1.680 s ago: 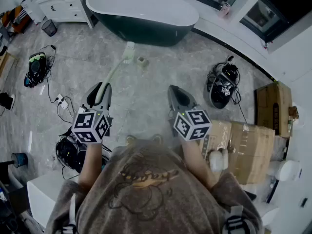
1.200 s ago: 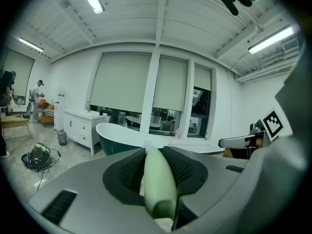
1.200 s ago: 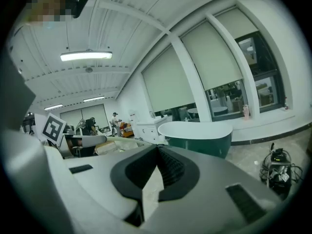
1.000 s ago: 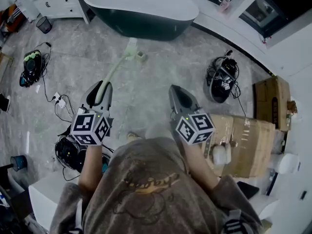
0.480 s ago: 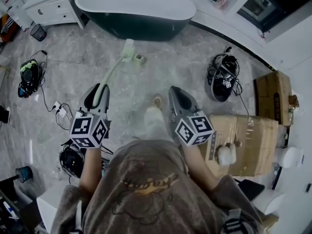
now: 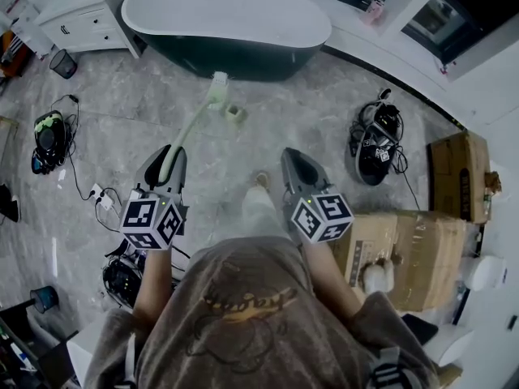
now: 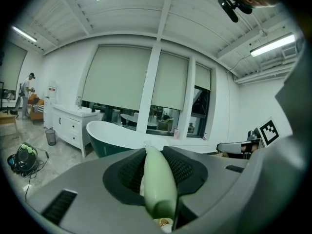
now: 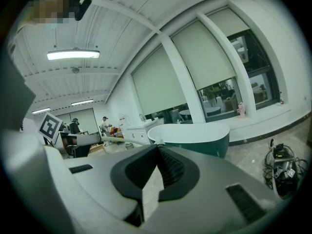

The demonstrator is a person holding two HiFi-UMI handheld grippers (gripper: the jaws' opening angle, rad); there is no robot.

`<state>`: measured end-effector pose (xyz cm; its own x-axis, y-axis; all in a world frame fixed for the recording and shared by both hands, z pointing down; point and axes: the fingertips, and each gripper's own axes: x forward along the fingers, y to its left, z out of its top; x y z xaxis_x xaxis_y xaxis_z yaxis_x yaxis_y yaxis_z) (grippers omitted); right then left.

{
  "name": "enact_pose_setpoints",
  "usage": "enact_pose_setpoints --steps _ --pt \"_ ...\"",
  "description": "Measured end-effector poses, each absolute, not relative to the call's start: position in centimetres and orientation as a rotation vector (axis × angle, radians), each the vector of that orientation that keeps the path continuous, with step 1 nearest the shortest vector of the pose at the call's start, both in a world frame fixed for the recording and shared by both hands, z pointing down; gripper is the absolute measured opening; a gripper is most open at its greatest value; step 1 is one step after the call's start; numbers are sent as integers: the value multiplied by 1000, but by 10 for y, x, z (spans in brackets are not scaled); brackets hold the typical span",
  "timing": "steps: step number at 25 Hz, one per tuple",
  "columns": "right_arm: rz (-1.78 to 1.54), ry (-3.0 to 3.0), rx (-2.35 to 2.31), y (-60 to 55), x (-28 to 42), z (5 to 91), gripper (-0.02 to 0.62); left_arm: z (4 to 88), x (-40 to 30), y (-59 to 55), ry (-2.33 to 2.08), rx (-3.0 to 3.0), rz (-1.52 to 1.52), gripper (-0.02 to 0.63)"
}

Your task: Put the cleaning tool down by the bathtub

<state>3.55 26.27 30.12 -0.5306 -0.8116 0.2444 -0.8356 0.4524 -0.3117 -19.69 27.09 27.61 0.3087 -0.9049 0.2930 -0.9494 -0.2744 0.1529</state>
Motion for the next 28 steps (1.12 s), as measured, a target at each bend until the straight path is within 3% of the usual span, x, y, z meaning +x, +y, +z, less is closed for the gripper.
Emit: enact_pose_setpoints --steps 28 --pt "693 -2653 1377 0 106 297 -2 252 -131 21 -1692 2236 158 117"
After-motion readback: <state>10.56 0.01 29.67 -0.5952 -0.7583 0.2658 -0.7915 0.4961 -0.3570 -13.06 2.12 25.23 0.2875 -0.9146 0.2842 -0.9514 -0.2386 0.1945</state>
